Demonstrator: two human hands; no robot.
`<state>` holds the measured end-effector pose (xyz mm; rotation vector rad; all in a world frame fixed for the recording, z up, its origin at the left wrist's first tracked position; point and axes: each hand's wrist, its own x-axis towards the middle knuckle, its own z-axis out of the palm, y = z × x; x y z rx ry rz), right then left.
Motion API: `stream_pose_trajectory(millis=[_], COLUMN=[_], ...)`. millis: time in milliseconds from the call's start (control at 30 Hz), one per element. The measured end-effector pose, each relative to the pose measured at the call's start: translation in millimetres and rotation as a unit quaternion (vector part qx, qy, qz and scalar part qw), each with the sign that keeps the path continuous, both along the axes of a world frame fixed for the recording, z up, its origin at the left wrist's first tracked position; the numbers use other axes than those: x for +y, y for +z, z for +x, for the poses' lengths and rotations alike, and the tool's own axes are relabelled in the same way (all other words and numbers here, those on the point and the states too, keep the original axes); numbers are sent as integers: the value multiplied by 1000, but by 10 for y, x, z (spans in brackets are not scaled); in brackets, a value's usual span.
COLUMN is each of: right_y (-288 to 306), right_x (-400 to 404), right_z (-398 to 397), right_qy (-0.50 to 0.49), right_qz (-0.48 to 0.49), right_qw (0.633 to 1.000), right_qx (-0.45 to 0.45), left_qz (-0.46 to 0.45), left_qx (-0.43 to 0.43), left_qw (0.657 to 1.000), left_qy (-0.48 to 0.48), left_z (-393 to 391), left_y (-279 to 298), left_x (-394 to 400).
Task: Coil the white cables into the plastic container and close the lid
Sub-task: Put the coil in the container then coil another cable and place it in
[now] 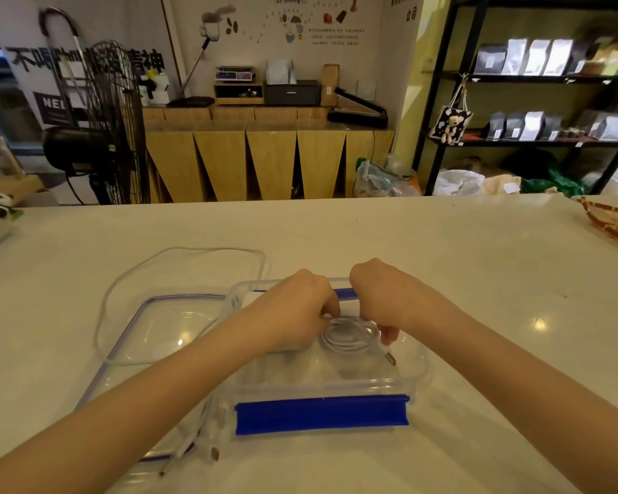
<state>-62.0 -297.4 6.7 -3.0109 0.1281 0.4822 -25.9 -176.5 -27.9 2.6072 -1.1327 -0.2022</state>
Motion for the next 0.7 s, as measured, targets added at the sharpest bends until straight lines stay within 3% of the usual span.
stream_pose_trajectory(millis=[133, 233, 400, 533, 700], right_y=[90, 170, 249, 178, -55], right_x=[31, 141, 532, 905, 1327], right_z=[57, 91, 137, 216, 294], right_qy=[24, 59, 213, 318, 400], right_qz=[22, 90, 164, 184, 88], right_qw=[998, 988, 936, 912, 906], right_qx=[-50, -113, -226, -185, -113], left_qz=[-52, -110, -224, -204, -182], left_qx=[31, 55, 36, 43, 35], left_qw=[998, 991, 964, 948, 920], left_qy=[7, 45, 142, 240, 345], left_z=[-50, -100, -218, -321, -445], left_y=[168, 310, 427, 325, -55], left_x=[102, 286, 848, 1330, 1671])
